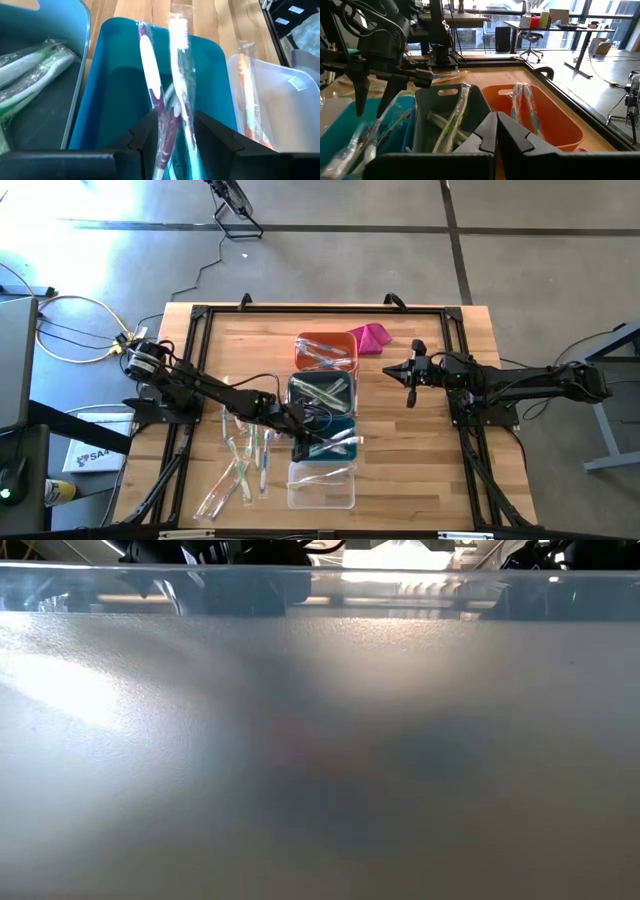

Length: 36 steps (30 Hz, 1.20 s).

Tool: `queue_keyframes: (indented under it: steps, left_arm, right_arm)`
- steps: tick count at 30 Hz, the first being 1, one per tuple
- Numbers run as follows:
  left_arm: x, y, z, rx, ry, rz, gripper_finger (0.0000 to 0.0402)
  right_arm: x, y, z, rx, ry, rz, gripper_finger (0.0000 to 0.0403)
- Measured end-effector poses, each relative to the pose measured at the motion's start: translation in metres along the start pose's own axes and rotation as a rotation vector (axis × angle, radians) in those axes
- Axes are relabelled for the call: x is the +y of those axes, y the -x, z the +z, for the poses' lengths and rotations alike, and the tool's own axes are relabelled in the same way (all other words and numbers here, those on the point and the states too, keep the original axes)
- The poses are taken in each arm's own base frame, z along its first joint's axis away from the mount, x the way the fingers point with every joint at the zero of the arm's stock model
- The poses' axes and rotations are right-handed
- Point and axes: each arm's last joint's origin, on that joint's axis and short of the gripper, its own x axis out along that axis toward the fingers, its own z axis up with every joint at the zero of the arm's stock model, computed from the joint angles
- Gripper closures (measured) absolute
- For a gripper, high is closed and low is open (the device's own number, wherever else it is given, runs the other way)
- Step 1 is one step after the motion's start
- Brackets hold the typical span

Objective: Pick & Place Toothbrushes
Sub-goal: Put the purple toothbrush into the blue bin

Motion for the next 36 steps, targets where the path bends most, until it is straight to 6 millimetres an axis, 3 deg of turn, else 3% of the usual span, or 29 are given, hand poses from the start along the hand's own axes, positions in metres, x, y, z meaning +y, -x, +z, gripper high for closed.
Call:
queue_keyframes:
  steps: [4, 11, 18, 28, 36]
  left_arm:
    - [-0.003, 0.011, 0.008, -0.030, -0.029, -0.013, 0.0294]
    - [-0.004, 0.052, 0.020, -0.031, -0.063, 0.057, 0.0356]
    - [0.000, 0.086, 0.017, 0.051, -0.024, 0.151, 0.0398]
    - [0.017, 0.095, -0.012, 0.233, 0.160, 0.396, 0.0400]
    - [0.032, 0.079, -0.049, 0.193, 0.278, 0.357, 0.0401]
  right_arm:
    - [0.000, 0.000, 0.000, 0.000, 0.000, -0.001, 0.0398]
    - [0.000, 0.000, 0.000, 0.007, -0.001, 0.000, 0.0398]
    - [0.000, 0.000, -0.001, 0.016, -0.001, 0.000, 0.0398]
    - [0.000, 0.000, -0.002, 0.024, -0.001, 0.000, 0.0398]
    - [0.000, 0.000, -0.002, 0.023, -0.001, 0.000, 0.0398]
